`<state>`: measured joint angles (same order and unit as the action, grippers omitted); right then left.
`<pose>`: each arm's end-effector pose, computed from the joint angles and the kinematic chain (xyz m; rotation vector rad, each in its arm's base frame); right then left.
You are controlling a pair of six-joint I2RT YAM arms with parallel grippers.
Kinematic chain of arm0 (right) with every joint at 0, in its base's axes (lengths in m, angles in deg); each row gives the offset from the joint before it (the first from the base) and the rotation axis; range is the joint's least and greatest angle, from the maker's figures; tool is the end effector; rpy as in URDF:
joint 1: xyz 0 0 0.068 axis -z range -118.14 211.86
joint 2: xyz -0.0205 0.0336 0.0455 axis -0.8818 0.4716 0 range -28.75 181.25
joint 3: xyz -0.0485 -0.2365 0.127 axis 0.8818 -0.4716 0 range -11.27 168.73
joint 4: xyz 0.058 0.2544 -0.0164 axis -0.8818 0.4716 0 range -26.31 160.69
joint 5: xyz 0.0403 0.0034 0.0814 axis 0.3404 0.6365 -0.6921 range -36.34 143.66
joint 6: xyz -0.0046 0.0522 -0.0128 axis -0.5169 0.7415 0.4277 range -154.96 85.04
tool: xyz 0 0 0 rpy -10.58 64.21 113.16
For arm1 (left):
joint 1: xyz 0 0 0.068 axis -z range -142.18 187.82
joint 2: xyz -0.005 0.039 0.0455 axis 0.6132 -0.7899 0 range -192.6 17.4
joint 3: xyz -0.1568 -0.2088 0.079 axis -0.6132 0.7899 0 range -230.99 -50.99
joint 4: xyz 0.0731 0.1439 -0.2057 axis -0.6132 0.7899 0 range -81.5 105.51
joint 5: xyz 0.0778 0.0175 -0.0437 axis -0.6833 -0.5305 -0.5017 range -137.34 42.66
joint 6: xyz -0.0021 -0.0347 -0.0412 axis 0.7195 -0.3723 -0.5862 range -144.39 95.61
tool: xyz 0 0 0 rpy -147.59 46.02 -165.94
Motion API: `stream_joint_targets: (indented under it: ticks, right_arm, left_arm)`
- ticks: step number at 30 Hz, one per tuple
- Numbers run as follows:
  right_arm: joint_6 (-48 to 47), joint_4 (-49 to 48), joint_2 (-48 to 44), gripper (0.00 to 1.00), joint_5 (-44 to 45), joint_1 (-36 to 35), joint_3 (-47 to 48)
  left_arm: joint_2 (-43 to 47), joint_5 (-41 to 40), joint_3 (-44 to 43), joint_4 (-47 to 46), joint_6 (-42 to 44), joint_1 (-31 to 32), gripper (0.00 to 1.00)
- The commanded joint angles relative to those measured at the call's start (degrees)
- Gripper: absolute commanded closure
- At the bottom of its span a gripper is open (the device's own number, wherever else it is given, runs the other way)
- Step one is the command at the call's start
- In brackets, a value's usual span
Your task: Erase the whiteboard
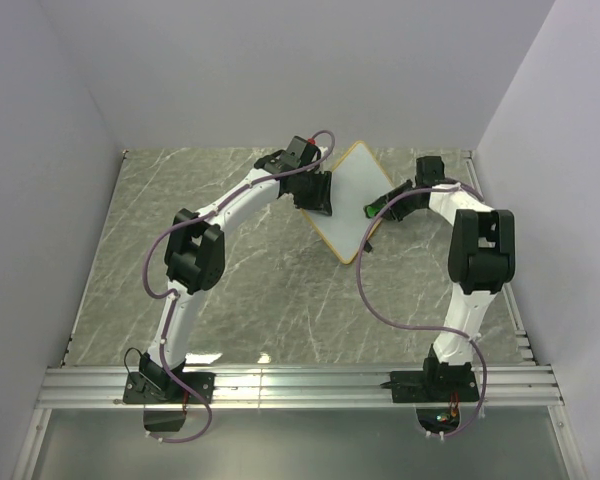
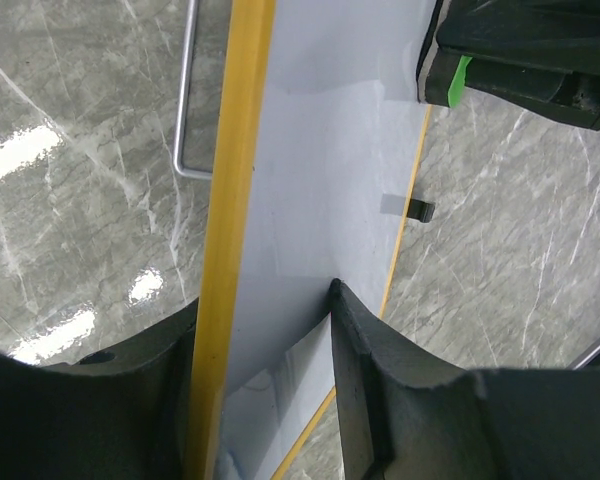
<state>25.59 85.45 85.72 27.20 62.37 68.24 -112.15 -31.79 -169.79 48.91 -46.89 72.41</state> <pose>0.4226 0.0122 0.1740 1.2116 2.4288 0.9560 0.4128 -0.2961 0.2459 0.3939 2.5456 -0.7420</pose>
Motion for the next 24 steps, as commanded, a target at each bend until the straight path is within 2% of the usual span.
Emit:
stream_joint_targets:
  ticks: [1, 10, 13, 18, 24]
  right_arm:
    - [-2.0, 1.5, 2.6, 1.0, 2.9, -1.6, 1.9]
    - [4.0, 1.5, 10.1, 1.0, -2.0, -2.0, 19.6]
    - [6.9, -2.9, 11.4, 1.0, -3.2, -2.0, 23.4]
    - [9.6, -5.9, 11.3, 1.0, -4.5, -2.0, 22.9]
    - [7.9, -11.1, 3.9, 1.0, -2.5, -0.8, 12.0]
  left_arm:
    - [-3.5, -3.4, -0.1, 5.2, 4.3, 2.1, 1.0]
    - [-4.0, -3.3, -0.2, 5.5, 4.6, 2.3, 1.0]
    - [-4.1, -3.3, -0.2, 5.5, 4.5, 2.4, 1.0]
    - [-4.6, -3.2, -0.6, 5.3, 4.2, 2.4, 1.0]
    - [-4.7, -3.5, -1.2, 5.3, 4.1, 2.4, 1.0]
